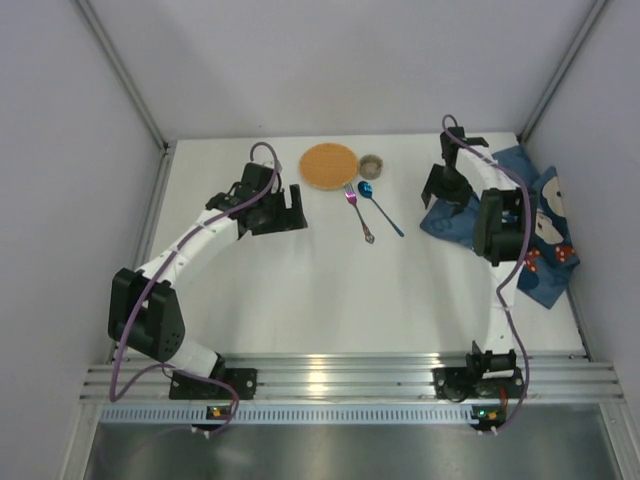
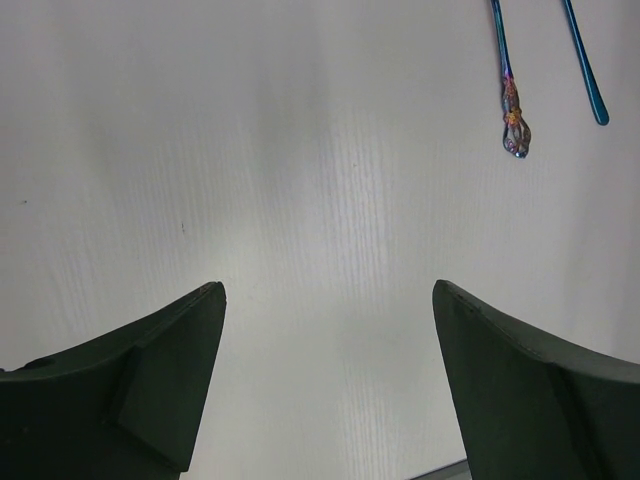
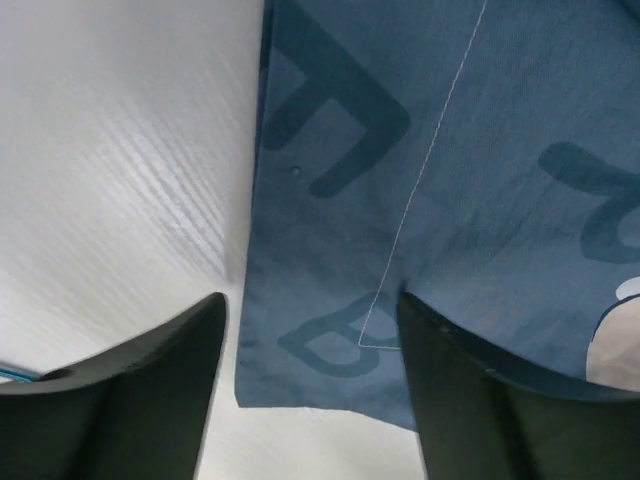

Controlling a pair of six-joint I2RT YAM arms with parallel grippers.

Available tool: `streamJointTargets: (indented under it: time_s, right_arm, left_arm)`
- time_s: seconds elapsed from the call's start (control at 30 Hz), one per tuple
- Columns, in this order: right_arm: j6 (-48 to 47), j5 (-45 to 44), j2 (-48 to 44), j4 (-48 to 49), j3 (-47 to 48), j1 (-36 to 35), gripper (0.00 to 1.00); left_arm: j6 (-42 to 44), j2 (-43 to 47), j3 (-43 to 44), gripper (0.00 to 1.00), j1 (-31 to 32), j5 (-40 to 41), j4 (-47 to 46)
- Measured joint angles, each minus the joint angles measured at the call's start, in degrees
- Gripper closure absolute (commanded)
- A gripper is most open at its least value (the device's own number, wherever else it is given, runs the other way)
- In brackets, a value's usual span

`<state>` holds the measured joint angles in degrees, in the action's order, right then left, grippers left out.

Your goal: Set the dinner table for one person

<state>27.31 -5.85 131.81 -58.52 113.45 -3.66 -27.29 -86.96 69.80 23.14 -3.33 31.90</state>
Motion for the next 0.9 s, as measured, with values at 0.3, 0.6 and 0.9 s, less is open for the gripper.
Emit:
streamJointTargets:
  time_s: [0.3, 0.6, 0.9]
  right_arm:
    - [0.26, -1.57, -3.41, 2.43, -8.9, -0.68, 1.0]
    - [0.98, 2.21, -19.65, 6.95, -33.0, -1.31, 1.0]
    - [3.96, 20.46, -40.72, 6.73, -42.91, -7.76, 1.0]
  left_arm:
    - [0.85, 0.22, -0.28, 0.1, -0.17, 1.75, 2.01]
    - [2.12, 0.22, -0.28, 0.1, -0.24, 1.75, 2.47]
    - [2.05, 0.22, -0.26, 0.1, -0.24, 1.79, 2.54]
